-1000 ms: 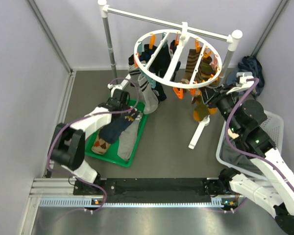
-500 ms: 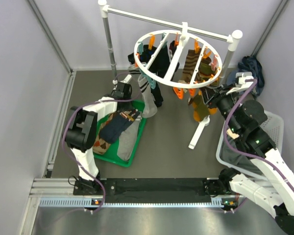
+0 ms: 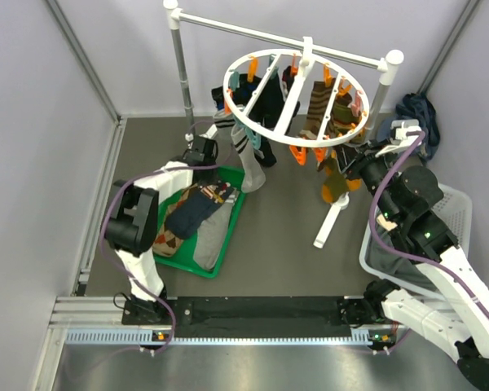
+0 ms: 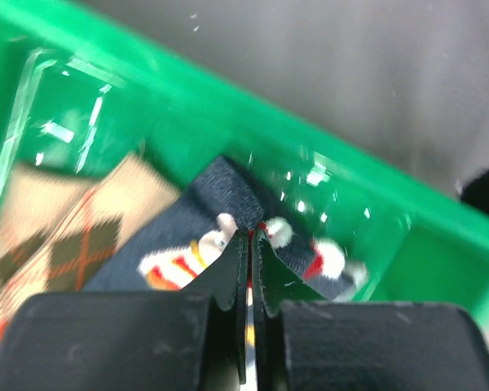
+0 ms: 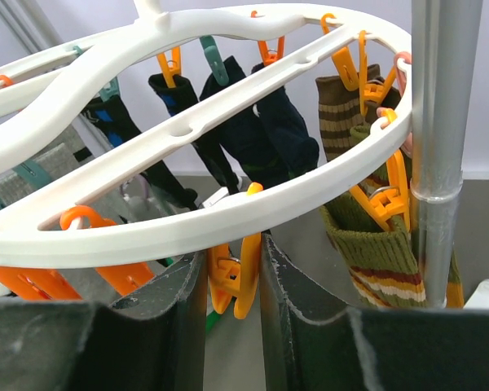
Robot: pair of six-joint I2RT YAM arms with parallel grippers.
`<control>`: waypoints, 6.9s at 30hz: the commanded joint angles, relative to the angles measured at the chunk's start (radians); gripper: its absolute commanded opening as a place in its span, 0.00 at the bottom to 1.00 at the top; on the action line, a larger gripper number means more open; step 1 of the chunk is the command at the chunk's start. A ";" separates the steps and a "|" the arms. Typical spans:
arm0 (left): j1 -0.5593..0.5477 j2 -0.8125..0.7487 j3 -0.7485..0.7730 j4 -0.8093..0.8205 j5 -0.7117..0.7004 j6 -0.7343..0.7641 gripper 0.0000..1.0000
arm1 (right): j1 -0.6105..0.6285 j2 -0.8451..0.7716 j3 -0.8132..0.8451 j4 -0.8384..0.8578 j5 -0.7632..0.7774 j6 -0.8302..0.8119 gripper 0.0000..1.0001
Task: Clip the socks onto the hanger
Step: Pick up the sock from the bin, then clamp the sock onto the hanger, then open the clamp at the hanger.
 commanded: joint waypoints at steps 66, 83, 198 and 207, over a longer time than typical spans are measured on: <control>-0.747 -0.552 -0.438 1.367 -0.085 0.095 0.00 | -0.003 -0.021 0.031 -0.027 -0.070 0.125 0.00; -0.745 -0.421 -0.342 1.406 -0.115 0.054 0.00 | -0.001 -0.038 0.000 0.010 -0.104 0.110 0.00; -0.734 -0.403 -0.218 1.326 -0.082 0.170 0.37 | -0.001 0.016 0.367 -0.406 -0.446 -0.064 0.63; -0.748 -0.395 -0.195 1.280 -0.105 0.186 0.21 | -0.003 0.047 0.356 -0.386 -0.480 -0.047 0.62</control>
